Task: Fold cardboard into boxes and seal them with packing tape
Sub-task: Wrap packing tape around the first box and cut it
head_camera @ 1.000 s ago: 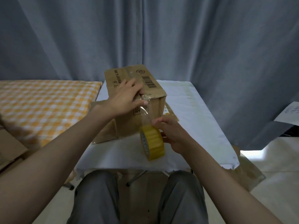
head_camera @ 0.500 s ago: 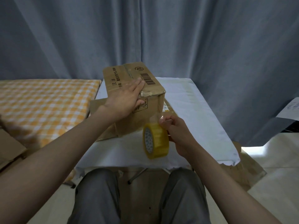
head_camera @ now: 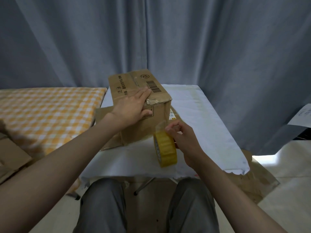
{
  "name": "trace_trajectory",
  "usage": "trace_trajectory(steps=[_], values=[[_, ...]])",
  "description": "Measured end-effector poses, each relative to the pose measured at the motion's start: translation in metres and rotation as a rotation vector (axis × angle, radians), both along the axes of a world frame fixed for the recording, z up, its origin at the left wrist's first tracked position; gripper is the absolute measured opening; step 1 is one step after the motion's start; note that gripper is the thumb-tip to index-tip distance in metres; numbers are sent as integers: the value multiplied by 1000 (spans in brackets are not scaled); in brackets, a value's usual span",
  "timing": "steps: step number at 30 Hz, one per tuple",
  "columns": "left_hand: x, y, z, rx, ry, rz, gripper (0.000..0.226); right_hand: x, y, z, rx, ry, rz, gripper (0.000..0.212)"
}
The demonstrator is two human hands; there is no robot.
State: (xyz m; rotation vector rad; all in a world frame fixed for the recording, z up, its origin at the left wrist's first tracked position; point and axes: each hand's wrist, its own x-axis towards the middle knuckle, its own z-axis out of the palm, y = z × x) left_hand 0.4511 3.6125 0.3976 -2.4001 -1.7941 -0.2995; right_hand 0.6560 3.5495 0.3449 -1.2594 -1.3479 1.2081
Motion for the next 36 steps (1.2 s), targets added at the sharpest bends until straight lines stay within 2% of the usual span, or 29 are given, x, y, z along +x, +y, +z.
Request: trace_trajectory(steps=[2,4,7,14,22,25,28,29,31,33,34,36], values=[[2,5,7,-14,-33,-1,83,3,0,1,9,1,-2,6],[5,8,8,-8,18,20,90,6,0,1,12,4,-3,5],[10,8,0,-3,86,28,84,11,0,-1,24,1,-13,7],[1,6,5,-68,-48,-9,77,23,-1,-1,72,-2,-40,8],[-7,-9,30,-101,-103,-80,84,20,0,3,119,-7,-27,5],[16,-24,40,39,-216,-188,64,16,0,5,137,-4,-17,5],[33,-30,40,65,-302,-278,49,13,1,7,140,-5,-15,5],[33,-27,38,73,-312,-268,53,12,1,7,139,-11,-17,5],[24,-16,36,-32,-292,-137,80,13,0,8,140,-17,-20,6],[10,-6,29,-213,-117,21,111,15,0,8,141,-21,-36,6],[4,-3,22,-238,-13,42,114,17,0,9,139,-24,-47,6],[-4,1,12,-195,43,26,101,20,0,9,137,-28,-63,6]])
